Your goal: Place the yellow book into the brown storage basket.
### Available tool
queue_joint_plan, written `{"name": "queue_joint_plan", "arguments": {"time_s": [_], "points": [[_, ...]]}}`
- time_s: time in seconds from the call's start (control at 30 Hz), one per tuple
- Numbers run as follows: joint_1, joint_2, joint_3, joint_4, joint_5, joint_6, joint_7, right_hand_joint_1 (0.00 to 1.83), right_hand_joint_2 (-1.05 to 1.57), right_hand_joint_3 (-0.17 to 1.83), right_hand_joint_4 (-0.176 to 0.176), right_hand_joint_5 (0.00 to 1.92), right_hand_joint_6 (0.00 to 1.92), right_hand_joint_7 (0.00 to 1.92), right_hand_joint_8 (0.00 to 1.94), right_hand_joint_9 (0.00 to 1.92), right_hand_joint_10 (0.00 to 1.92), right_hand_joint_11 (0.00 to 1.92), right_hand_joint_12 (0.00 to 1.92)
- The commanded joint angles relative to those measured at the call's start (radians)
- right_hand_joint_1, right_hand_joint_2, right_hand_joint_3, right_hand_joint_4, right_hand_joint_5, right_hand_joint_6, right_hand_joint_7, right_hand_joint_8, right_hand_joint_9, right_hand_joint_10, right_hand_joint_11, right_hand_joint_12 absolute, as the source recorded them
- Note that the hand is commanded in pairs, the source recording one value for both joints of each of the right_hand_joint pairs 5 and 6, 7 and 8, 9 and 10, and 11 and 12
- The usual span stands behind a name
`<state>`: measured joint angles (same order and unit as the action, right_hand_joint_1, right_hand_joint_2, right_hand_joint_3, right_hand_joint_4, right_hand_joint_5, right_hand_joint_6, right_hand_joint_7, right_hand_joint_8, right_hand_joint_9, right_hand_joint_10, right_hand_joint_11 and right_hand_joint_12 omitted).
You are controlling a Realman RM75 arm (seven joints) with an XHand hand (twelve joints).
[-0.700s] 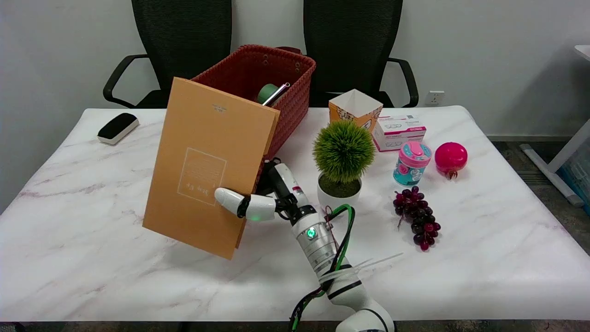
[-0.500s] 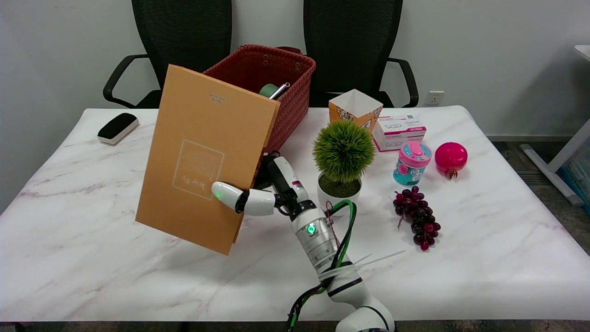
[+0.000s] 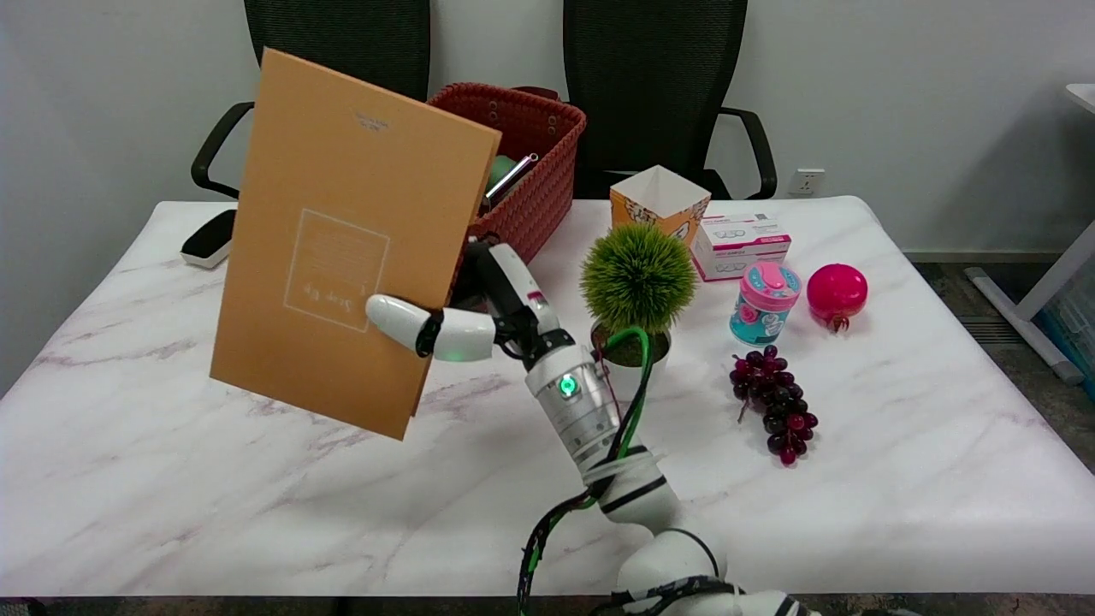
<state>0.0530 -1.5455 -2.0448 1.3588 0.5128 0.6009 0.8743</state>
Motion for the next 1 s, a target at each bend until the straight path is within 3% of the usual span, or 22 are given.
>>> {"name": "queue_joint_plan", "arguments": {"time_s": [0.03, 0.67, 1.0], "points": [[0.202, 0.052, 0.017, 0.087, 0.062, -0.190, 0.006, 1.14, 1.06, 0.64, 0.000, 1.39, 1.39, 1.58, 1.58, 1.59, 1.59, 1.35, 1.35], [0.438, 0.052, 0.057, 0.034, 0.143, -0.239, -0.001, 1.16, 1.04, 0.67, 0.000, 1.37, 1.37, 1.56, 1.56, 1.58, 1.58, 1.33, 1.33], [0.622, 0.054, 0.080, -0.106, 0.206, -0.277, -0.001, 1.21, 1.16, 0.65, 0.000, 1.38, 1.38, 1.56, 1.56, 1.57, 1.57, 1.51, 1.51]]}}
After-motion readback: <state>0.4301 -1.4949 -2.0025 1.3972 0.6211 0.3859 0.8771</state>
